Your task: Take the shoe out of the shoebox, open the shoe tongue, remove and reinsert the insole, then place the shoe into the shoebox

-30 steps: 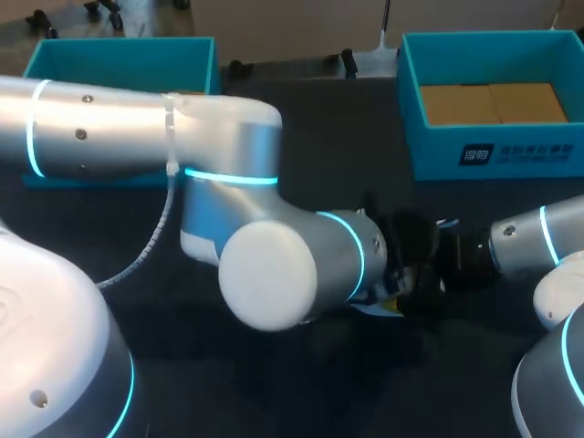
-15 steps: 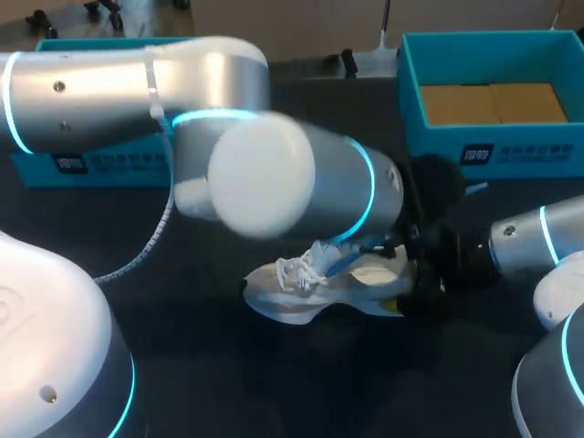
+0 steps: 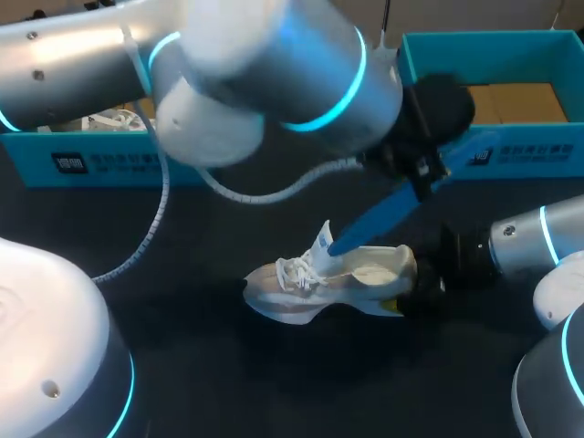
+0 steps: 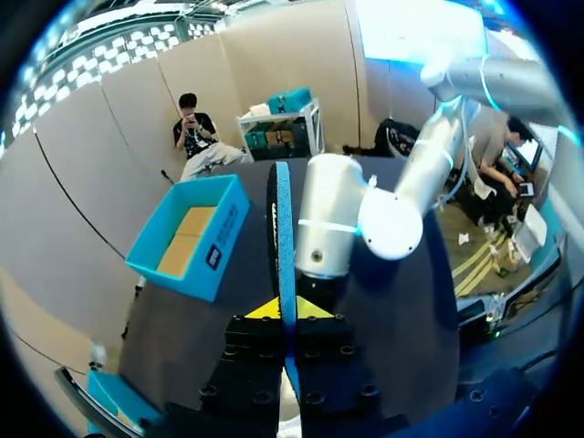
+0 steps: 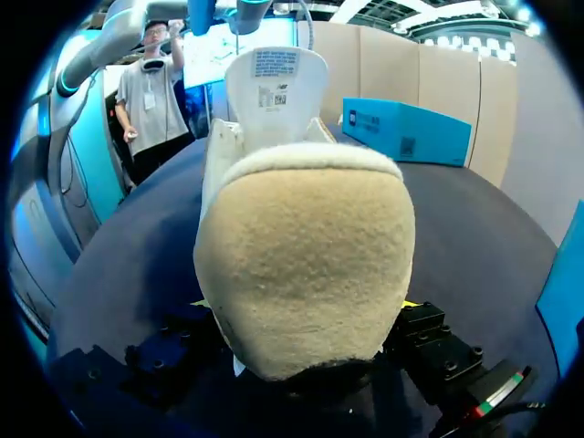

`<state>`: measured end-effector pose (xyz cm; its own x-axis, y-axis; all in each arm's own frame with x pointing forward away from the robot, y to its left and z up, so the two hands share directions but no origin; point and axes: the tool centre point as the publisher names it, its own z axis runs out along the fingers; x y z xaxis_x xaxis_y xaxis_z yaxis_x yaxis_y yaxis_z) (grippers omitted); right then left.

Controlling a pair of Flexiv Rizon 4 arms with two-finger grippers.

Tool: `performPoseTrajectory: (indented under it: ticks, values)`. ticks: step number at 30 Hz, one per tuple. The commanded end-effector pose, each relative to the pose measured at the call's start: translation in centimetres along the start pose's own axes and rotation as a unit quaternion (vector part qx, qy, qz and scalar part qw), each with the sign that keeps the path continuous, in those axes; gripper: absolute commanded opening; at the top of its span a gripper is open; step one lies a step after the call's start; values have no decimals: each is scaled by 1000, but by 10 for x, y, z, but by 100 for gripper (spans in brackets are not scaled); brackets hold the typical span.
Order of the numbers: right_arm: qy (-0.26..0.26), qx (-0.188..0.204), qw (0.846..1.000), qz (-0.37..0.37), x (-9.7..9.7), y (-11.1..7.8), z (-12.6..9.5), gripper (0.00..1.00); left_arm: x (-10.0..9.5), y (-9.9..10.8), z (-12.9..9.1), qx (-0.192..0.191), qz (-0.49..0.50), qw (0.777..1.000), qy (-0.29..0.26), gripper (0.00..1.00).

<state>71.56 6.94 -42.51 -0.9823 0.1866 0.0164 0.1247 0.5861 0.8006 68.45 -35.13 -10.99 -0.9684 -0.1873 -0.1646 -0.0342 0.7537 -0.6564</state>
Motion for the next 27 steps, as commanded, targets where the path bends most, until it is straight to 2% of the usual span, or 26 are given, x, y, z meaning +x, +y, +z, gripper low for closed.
performPoseTrajectory:
  ticks: [1, 7, 15, 20, 27]
  values:
    - [-1, 2, 1000, 0, 0, -1, 2, 0, -8, 5, -25, 39, -6, 998, 49, 0]
    - [-1, 2, 1000, 0, 0, -1, 2, 0, -9, -11, -40, 63, -6, 994, 83, 0]
    - [-1, 2, 1000, 0, 0, -1, 2, 0, -37, -28, -57, 101, -13, 981, 166, 0]
    - [-1, 2, 1000, 0, 0, -1, 2, 0, -45, -32, -55, 125, -13, 970, 207, 0]
    - [-1, 2, 1000, 0, 0, -1, 2, 0, -45, -32, -55, 125, -13, 970, 207, 0]
